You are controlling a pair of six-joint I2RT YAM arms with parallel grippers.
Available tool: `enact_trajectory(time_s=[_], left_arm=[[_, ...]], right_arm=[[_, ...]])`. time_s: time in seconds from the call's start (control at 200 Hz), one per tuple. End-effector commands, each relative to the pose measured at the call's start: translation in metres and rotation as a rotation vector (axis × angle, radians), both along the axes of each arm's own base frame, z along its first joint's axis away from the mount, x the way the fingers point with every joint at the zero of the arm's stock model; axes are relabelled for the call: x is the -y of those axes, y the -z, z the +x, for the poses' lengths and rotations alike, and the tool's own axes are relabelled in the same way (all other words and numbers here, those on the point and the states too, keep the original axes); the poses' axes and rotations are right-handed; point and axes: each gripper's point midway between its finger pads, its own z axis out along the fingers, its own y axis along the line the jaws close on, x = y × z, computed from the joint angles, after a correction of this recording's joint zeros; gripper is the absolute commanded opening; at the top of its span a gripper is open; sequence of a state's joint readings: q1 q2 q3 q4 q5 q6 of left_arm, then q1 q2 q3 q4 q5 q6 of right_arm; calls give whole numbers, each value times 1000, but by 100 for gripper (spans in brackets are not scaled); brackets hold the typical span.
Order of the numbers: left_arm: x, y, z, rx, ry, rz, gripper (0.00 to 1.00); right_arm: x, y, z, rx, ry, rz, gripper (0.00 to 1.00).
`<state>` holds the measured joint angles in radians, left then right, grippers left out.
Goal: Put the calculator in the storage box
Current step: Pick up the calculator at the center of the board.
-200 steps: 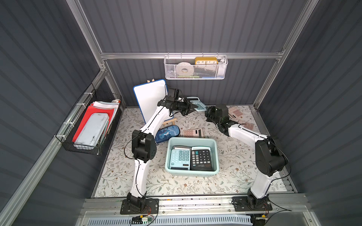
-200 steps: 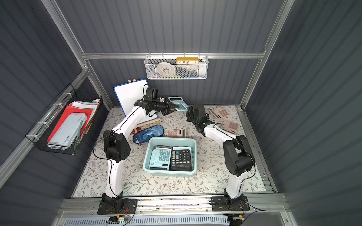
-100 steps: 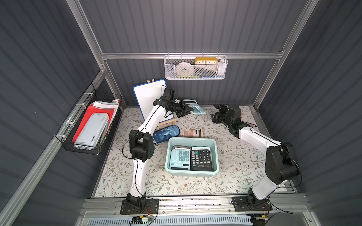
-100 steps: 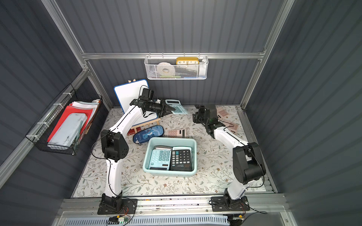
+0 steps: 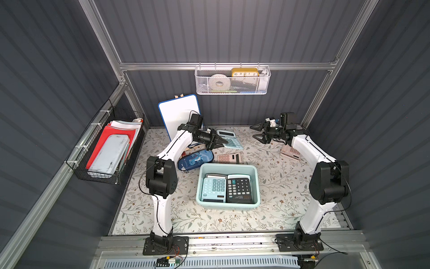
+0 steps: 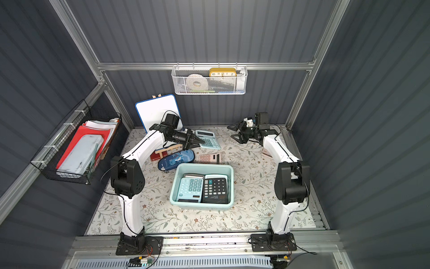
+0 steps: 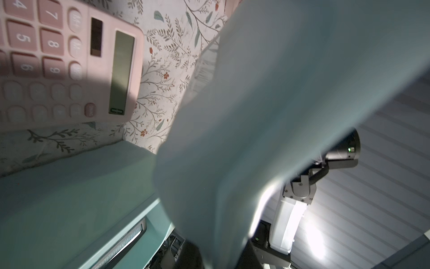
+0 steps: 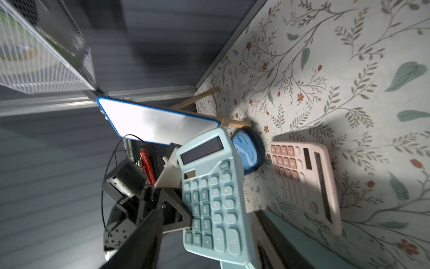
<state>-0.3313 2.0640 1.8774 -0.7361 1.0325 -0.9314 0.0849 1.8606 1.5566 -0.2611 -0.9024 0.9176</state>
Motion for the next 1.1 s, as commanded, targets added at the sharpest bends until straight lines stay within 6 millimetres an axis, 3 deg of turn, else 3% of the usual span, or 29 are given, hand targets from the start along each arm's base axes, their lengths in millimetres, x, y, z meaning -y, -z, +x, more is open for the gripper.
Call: enact_trajectory(time_s=[0.0,0.21,0.445,0.63,0.911,1.096], left_arm=[[-1,-41,-15,75,33,-87,0],[-7,-46,-36,46,38,-87,0],[-10,-48,-62,12,59,-77,0],[-6,-50,-80,-6,89,-80,0],[-6,-55,-88,-26,102,-94,0],[-5,-58,-91,-46,111,-129,0]], right_arm=[[-6,3,-12,66,-120,-24,63],[-12,4,-10,109,-146,-41,64],[-37,10,-22,100,-221,-30,65],[-53,12,-18,125,-270,28,66],[-70,11,-13,175,-349,140,63],[-77,-3,-11,205,-384,259,53]])
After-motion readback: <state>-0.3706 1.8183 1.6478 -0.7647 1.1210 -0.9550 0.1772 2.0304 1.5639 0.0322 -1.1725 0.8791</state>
